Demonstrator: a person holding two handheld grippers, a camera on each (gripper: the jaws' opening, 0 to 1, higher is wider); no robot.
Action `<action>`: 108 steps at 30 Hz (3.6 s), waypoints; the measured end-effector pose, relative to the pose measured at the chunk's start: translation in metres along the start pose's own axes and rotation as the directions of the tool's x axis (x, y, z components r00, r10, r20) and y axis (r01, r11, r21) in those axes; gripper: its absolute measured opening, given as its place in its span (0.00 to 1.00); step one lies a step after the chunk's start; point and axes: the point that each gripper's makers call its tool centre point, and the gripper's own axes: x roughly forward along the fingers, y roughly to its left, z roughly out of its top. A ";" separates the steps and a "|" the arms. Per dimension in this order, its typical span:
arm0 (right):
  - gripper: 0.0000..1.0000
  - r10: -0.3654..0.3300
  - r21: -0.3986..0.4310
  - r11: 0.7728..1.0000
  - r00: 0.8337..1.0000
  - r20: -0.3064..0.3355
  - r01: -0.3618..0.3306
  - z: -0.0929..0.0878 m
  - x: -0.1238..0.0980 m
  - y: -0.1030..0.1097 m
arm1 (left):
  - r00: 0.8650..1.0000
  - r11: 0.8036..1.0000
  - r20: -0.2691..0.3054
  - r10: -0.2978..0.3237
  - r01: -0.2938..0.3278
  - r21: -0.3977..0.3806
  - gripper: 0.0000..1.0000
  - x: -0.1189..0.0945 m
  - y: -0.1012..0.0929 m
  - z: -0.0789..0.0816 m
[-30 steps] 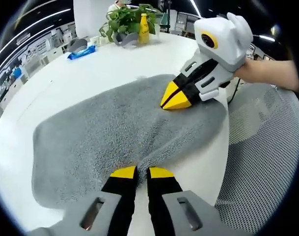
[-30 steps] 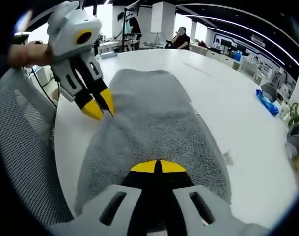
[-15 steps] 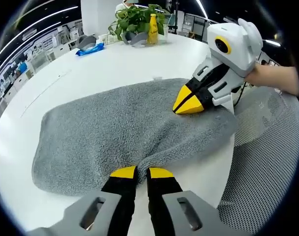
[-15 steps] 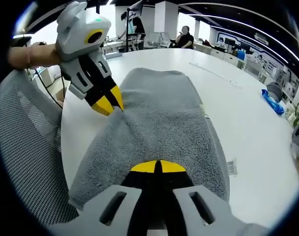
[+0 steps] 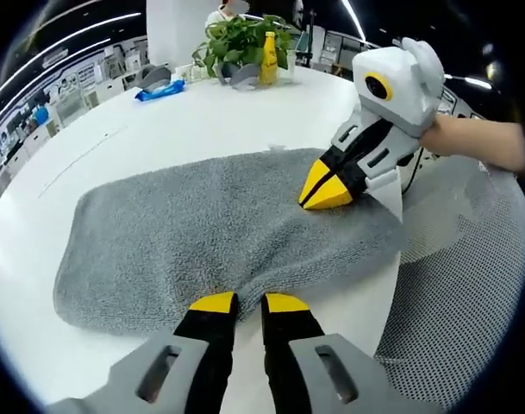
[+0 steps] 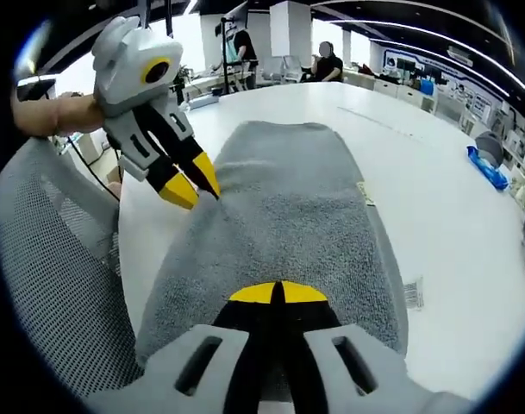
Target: Fold the towel on the table until its edges align and the towel forms a compact rectangular stack.
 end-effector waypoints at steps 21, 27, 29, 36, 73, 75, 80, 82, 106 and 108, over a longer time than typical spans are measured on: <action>0.00 -0.161 -0.086 0.983 0.987 0.013 0.162 -0.004 -0.002 -0.035 | 0.968 0.978 0.157 -0.193 0.176 0.114 0.15 0.013 -0.063 0.044; 0.00 -0.164 -0.090 0.982 0.986 0.014 0.165 -0.004 -0.002 -0.035 | 0.993 0.981 0.035 -0.111 0.104 0.164 0.15 0.026 -0.046 0.015; 0.00 -0.165 -0.103 0.981 0.986 0.014 0.166 -0.005 -0.001 -0.035 | 0.993 0.981 0.044 -0.106 0.097 0.171 0.15 0.029 -0.046 0.014; 0.00 -0.177 -0.142 0.974 0.984 -0.001 0.175 -0.006 -0.001 -0.034 | 0.998 0.968 0.000 -0.067 0.065 0.243 0.12 0.030 -0.043 0.014; 0.00 0.055 -0.033 0.998 0.998 0.005 -0.055 -0.004 0.017 0.028 | 0.983 0.929 0.037 0.177 -0.180 0.324 0.12 0.010 0.030 0.002; 0.00 0.050 -0.157 0.986 0.999 -0.009 -0.050 -0.003 0.017 0.029 | 0.983 0.930 0.041 0.179 -0.182 0.318 0.12 0.010 0.030 0.001; 0.00 0.020 -0.301 0.954 1.000 0.013 -0.015 0.007 0.014 0.028 | 0.954 0.851 0.060 0.294 -0.290 0.439 0.20 -0.004 0.038 0.015; 0.00 -0.030 -0.306 0.951 0.998 0.058 0.047 0.017 0.010 0.017 | 0.960 0.848 0.156 0.234 -0.280 0.450 0.18 -0.006 0.027 0.034; 0.00 -0.140 -0.120 0.983 0.990 0.008 0.140 -0.005 0.003 -0.017 | 1.000 0.933 0.002 0.001 -0.002 0.361 0.09 0.017 -0.012 0.002; 0.00 -0.141 -0.132 0.981 0.990 0.009 0.141 -0.005 0.003 -0.017 | 1.000 0.931 0.008 -0.003 0.000 0.365 0.09 0.017 -0.013 0.002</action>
